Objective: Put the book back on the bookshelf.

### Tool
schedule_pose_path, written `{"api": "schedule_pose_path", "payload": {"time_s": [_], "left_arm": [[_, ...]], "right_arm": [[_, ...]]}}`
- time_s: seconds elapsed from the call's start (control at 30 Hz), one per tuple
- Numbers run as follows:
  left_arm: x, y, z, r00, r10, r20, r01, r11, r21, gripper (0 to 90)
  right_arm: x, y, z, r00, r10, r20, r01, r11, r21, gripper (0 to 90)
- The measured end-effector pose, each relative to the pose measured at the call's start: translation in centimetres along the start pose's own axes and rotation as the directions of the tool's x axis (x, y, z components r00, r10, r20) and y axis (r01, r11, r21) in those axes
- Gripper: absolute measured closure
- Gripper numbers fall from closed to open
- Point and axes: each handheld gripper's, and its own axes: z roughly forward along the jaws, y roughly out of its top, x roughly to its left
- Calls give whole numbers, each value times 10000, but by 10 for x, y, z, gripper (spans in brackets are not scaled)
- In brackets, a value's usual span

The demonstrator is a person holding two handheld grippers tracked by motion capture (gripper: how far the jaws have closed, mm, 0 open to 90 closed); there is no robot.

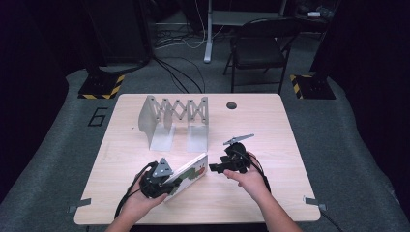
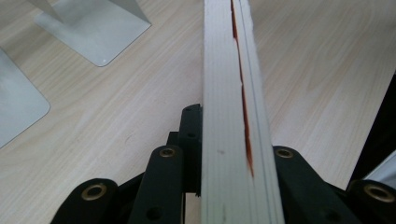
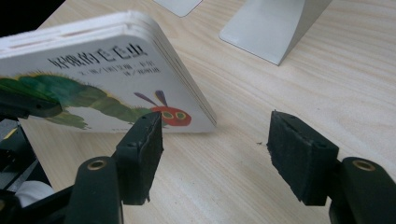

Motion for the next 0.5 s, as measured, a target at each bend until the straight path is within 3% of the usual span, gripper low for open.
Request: {"api": "schedule_pose_path", "payload": {"time_s": [0.5], "left_arm": [[14,-8,-16,9984,-367,-420,356,9990,-268,758]], "right_arm": [[0,0,0,10000,47,-32,-47,10000,2,354]]}}
